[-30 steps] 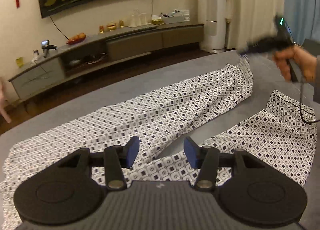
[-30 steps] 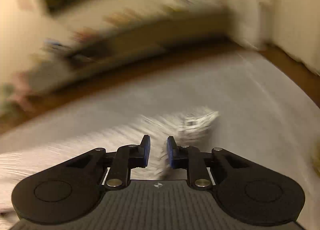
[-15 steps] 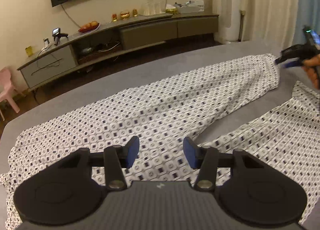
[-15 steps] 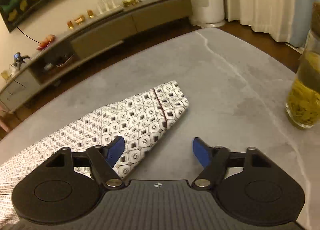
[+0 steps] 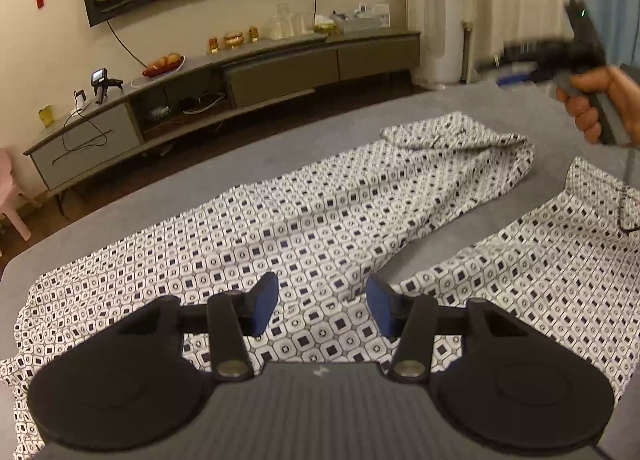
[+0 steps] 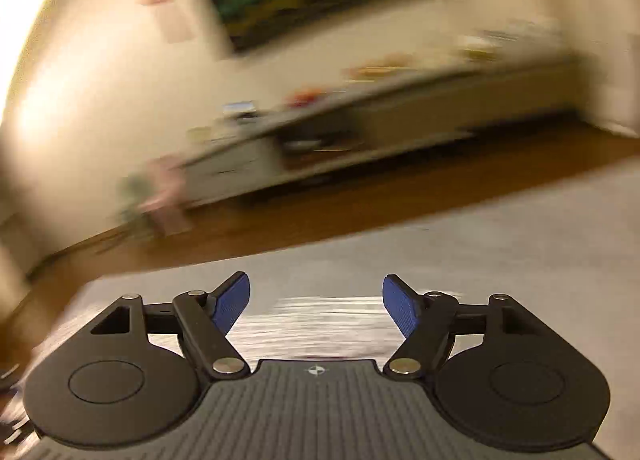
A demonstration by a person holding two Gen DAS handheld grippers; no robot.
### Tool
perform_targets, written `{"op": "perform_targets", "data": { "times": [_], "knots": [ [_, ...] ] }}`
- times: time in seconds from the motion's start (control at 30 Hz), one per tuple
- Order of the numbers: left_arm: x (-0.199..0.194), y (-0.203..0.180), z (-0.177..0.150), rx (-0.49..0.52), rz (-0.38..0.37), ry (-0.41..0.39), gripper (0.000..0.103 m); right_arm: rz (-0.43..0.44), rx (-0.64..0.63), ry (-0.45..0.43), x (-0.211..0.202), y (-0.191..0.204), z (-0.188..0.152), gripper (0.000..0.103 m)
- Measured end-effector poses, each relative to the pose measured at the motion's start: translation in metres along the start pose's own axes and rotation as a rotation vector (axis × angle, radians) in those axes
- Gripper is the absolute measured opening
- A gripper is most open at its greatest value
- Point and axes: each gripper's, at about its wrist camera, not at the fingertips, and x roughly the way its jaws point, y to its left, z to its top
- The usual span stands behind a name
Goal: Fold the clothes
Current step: 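Grasp a shirt edge with the right gripper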
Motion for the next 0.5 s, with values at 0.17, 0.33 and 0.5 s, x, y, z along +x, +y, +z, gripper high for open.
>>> {"op": "perform_targets", "data": {
  "times": [0.17, 0.33, 0.5],
  "knots": [
    [0.002, 0.004, -0.002, 0.009, 0.014, 0.002, 0.053, -0.065, -0.077, 0.128, 0.038, -0.013, -0.021, 0.073],
    [0.032, 0.063, -0.014, -0.140, 0.148, 0.068, 0.053, -0.068, -0.310, 0.094, 0.058, 0.026, -0.030, 0.067],
    [0.064, 0.127, -0.027, -0.304, 0.294, 0.141, 0.051, -0.071, -0.419, 0.126, 0.080, 0.051, -0.041, 0.066]
  ]
}}
